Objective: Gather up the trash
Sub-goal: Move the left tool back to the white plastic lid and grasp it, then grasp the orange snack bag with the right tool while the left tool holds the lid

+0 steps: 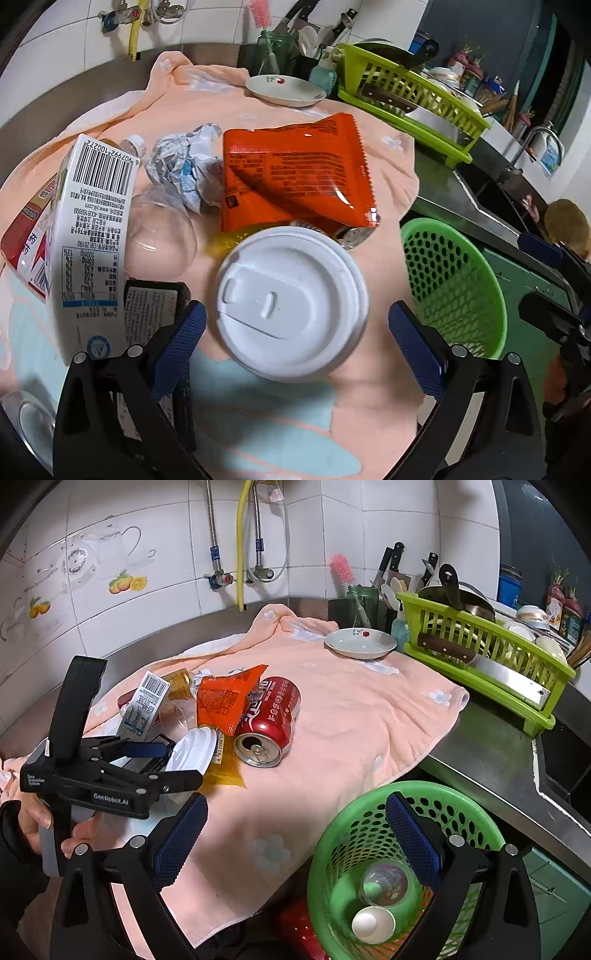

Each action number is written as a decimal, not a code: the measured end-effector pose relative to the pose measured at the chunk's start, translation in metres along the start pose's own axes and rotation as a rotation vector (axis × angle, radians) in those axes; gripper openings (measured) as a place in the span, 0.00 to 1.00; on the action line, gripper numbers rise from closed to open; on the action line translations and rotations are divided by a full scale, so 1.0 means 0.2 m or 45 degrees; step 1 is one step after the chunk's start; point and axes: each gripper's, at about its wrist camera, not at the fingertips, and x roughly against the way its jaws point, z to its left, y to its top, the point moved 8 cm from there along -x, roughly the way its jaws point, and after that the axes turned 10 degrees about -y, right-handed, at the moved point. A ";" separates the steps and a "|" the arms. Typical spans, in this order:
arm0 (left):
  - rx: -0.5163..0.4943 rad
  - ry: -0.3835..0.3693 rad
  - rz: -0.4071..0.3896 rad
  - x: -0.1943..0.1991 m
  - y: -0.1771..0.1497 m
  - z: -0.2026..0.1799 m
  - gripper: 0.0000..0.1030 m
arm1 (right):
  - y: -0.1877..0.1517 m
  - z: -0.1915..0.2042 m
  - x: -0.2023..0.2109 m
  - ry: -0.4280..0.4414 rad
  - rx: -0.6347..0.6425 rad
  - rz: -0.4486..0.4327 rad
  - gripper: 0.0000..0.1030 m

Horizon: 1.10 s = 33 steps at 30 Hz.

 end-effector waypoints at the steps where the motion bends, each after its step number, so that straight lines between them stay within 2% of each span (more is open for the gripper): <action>1: 0.000 -0.008 0.001 -0.01 0.00 0.00 0.95 | 0.00 0.00 0.00 0.001 0.001 0.002 0.91; 6: 0.025 -0.041 0.013 -0.03 0.01 0.03 0.95 | -0.01 0.01 -0.03 0.008 0.000 0.014 0.91; 14: -0.008 -0.010 0.055 -0.10 0.00 0.03 0.95 | -0.02 0.01 -0.06 0.015 0.009 0.026 0.91; 17: -0.013 -0.005 0.062 -0.11 0.00 0.02 0.92 | -0.02 0.02 -0.07 0.014 0.010 0.028 0.91; 18: -0.012 0.007 0.066 -0.12 -0.01 0.03 0.86 | -0.01 0.02 -0.07 0.013 0.011 0.027 0.91; 19: -0.008 0.004 0.065 -0.12 0.00 0.03 0.85 | -0.01 0.02 -0.07 0.011 0.014 0.026 0.91; 21: -0.008 0.000 0.043 -0.10 0.00 0.02 0.81 | -0.01 0.02 -0.06 0.009 0.023 0.022 0.91; 28: -0.033 0.022 -0.007 -0.01 0.00 -0.01 0.81 | 0.02 0.05 -0.06 0.028 0.031 0.024 0.91; 33: -0.060 0.077 -0.050 0.11 -0.03 -0.04 0.81 | 0.09 0.10 -0.08 0.070 0.071 0.020 0.91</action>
